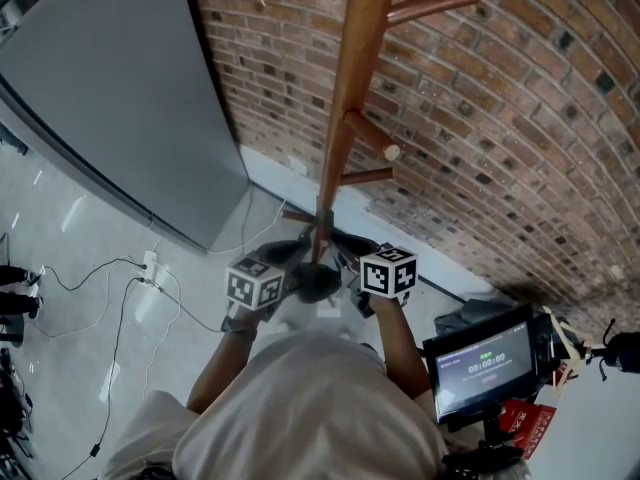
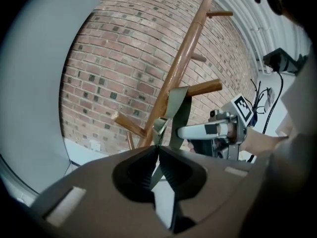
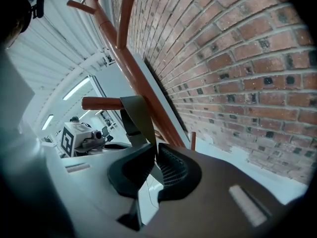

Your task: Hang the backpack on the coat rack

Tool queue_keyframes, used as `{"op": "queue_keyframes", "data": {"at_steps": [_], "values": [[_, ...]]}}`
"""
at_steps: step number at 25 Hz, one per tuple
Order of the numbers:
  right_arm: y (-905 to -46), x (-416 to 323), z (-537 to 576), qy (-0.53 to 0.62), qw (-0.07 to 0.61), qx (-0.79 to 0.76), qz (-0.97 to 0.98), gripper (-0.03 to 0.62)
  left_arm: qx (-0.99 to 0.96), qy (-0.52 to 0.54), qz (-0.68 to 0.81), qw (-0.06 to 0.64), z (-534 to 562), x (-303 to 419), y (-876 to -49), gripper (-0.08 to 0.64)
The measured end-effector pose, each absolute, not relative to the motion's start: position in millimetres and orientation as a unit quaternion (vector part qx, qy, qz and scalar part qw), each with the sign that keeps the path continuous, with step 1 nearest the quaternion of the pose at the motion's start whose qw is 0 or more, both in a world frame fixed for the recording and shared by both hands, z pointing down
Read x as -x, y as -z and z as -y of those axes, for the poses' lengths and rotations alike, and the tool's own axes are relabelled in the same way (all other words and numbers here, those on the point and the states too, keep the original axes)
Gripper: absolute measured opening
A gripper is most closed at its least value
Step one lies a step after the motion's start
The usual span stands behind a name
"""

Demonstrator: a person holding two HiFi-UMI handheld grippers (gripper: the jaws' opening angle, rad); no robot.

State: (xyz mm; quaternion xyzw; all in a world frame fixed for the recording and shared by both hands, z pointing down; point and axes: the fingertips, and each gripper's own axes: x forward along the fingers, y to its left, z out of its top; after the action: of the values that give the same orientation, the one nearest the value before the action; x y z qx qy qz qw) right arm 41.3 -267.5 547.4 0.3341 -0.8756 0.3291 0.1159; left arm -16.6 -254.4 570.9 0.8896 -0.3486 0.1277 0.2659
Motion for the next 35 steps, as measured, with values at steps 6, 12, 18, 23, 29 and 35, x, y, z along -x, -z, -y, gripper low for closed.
{"op": "queue_keyframes", "data": {"at_steps": [6, 12, 18, 23, 29, 35], "values": [[-549, -36, 272, -0.329, 0.118, -0.333, 0.876, 0.03, -0.892, -0.132, 0.343, 0.263, 258, 11, -574, 0.026], [-551, -32, 276, -0.328, 0.116, -0.34, 0.873, 0.049, -0.897, -0.14, 0.333, 0.256, 263, 4, -577, 0.035], [-552, -27, 284, -0.316, 0.122, -0.349, 0.874, 0.061, -0.894, -0.109, 0.327, 0.286, 269, 1, -578, 0.063], [-551, -25, 287, -0.321, 0.104, -0.353, 0.873, 0.078, -0.896, -0.082, 0.322, 0.296, 273, 1, -575, 0.08], [-545, -26, 288, -0.317, 0.091, -0.354, 0.875, 0.099, -0.897, -0.074, 0.317, 0.299, 274, 0, -574, 0.109], [-538, -28, 283, -0.31, 0.078, -0.355, 0.879, 0.116, -0.906, -0.129, 0.329, 0.233, 270, 0, -570, 0.132]]}}
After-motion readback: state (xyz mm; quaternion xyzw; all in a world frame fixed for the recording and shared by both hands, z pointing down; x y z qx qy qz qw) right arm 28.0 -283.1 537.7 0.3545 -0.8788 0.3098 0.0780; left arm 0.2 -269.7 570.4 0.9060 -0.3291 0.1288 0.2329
